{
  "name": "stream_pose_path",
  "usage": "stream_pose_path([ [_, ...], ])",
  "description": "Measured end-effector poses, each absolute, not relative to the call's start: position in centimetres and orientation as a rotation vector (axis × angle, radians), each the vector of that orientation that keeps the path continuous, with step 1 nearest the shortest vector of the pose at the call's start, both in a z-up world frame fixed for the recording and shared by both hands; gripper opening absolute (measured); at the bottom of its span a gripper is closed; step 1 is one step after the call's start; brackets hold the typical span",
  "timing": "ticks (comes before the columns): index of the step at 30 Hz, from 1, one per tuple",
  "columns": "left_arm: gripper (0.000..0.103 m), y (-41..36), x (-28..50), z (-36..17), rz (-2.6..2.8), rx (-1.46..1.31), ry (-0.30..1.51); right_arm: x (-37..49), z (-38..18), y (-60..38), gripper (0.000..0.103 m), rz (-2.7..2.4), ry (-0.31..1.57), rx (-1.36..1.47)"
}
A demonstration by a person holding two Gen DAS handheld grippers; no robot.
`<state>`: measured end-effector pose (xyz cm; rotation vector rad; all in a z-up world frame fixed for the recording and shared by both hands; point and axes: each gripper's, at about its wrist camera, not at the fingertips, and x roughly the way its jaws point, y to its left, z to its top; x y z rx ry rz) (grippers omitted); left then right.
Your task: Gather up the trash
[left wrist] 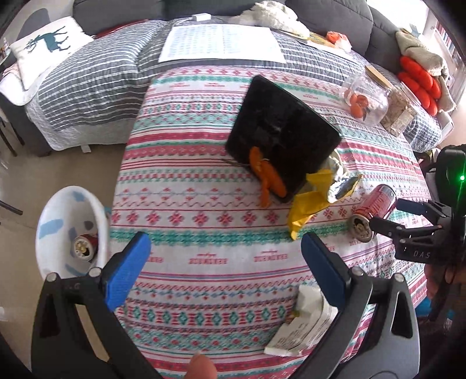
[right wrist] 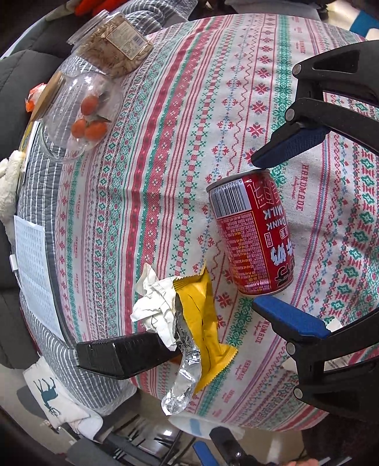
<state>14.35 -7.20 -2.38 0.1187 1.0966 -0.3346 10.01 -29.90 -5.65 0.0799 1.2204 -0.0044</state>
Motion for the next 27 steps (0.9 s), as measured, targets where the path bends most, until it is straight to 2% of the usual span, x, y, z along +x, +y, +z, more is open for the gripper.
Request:
stream_pose_path([
  [13, 0.102, -11.6, 15.1, -4.4, -0.43, 0.177, 1.128, 10.0, -5.8, -30.2, 0.091, 0.055, 1.235, 0.093],
  [16, 0.087, -12.1, 15.7, -4.9, -0.442, 0.168, 1.133, 9.8, -5.7, -30.5, 0.091, 0.052, 1.232, 0.095],
  [18, 0.07, -12.4, 16.2, -5.5, -0.464, 0.149, 1.157, 9.7, -5.7, -30.8, 0.091, 0.042, 1.233, 0.101],
  [19, 0.066, -12.6, 16.3, -5.9, -0.478, 0.139, 1.171, 9.6, -5.7, -31.0, 0.091, 0.039, 1.235, 0.106],
  [21, 0.048, -13.0, 16.7, -6.6, -0.515, 0.119, 1.198, 9.4, -5.6, -31.3, 0.091, 0.033, 1.237, 0.111],
  [22, 0.043, -13.2, 16.7, -6.7, -0.531, 0.114, 1.203, 9.4, -5.6, -31.4, 0.091, 0.032, 1.237, 0.113],
  [24, 0.027, -13.7, 16.7, -6.9, -0.568, 0.106, 1.208, 9.4, -5.5, -31.5, 0.091, 0.033, 1.236, 0.117],
  [27, 0.012, -14.3, 16.5, -6.7, -0.588, 0.121, 1.196, 9.3, -5.6, -31.5, 0.091, 0.038, 1.24, 0.122],
])
